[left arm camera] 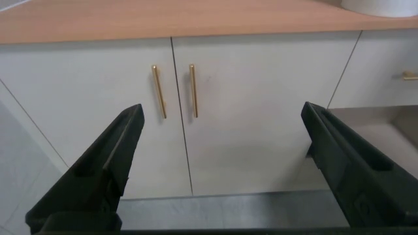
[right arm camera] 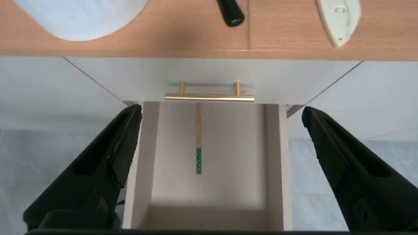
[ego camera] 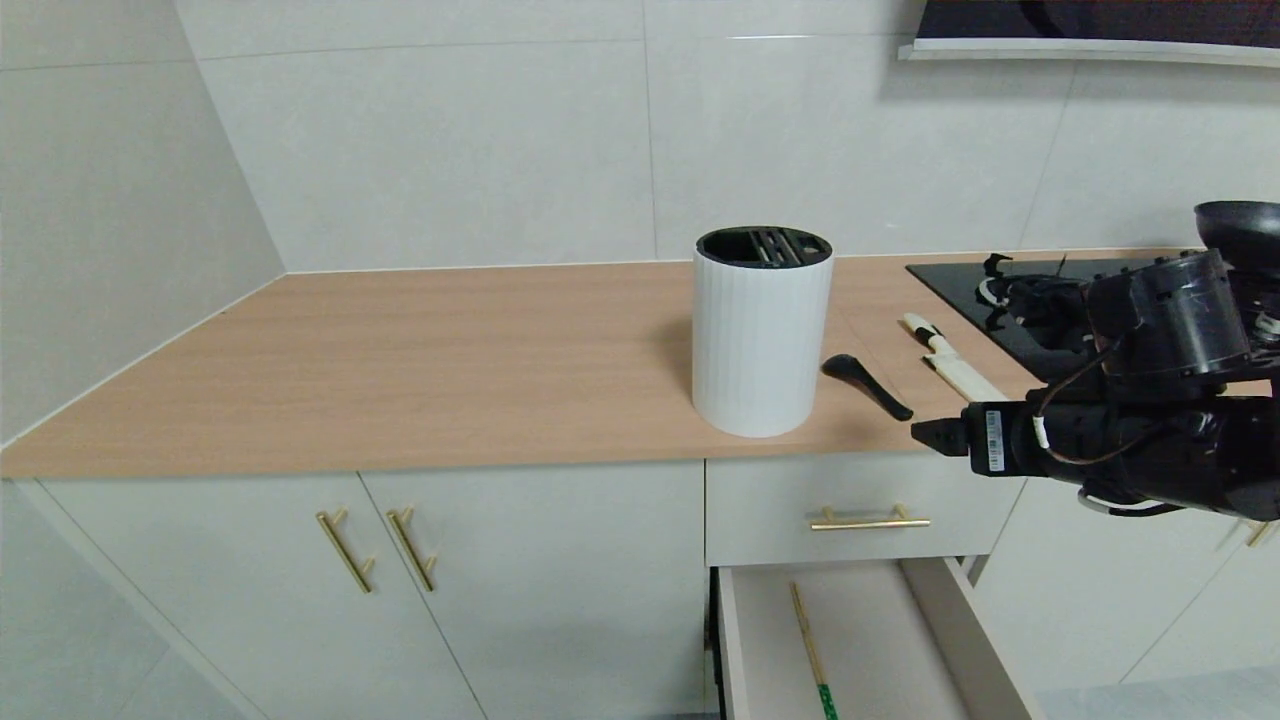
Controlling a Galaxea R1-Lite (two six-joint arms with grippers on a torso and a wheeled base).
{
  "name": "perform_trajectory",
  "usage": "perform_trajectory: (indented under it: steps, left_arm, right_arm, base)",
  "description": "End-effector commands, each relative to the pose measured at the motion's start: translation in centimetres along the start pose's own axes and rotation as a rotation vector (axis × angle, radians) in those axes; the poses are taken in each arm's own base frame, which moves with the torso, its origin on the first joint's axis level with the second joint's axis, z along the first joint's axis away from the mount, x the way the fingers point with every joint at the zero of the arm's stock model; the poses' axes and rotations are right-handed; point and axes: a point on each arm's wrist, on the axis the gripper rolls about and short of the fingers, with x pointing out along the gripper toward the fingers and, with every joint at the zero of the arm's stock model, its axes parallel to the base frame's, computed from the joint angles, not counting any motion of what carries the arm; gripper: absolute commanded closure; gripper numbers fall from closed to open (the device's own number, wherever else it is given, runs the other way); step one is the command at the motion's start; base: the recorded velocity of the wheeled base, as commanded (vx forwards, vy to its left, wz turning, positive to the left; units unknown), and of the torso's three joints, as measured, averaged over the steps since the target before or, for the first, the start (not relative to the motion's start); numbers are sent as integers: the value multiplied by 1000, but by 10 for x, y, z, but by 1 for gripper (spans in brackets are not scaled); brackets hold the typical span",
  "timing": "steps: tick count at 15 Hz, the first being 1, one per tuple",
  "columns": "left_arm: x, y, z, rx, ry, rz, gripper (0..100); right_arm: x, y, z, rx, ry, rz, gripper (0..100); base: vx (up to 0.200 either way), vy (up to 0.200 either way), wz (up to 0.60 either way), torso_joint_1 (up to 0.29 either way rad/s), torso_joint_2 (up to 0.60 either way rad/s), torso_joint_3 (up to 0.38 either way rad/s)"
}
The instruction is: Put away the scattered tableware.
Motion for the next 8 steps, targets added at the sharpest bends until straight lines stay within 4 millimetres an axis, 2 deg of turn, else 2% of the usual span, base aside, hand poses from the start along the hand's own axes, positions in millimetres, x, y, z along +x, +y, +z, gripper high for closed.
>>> perform_trajectory:
  steps: [1, 5, 8]
  left_arm:
    - [0, 0, 0, 0, 0, 0, 0]
    - [0, 0, 0, 0, 0, 2, 0]
    - [0, 0, 0, 0, 0, 2, 0]
  right_arm:
    - [13, 2, -1, -17, 6, -5, 0]
    - [23, 5, 5, -44, -38, 13, 0]
    - [37, -1, 25, -44, -61, 107, 0]
  base:
    - [0, 0, 0, 0, 0, 0]
    - [0, 0, 0, 0, 0, 0]
    - [0, 0, 0, 0, 0, 0]
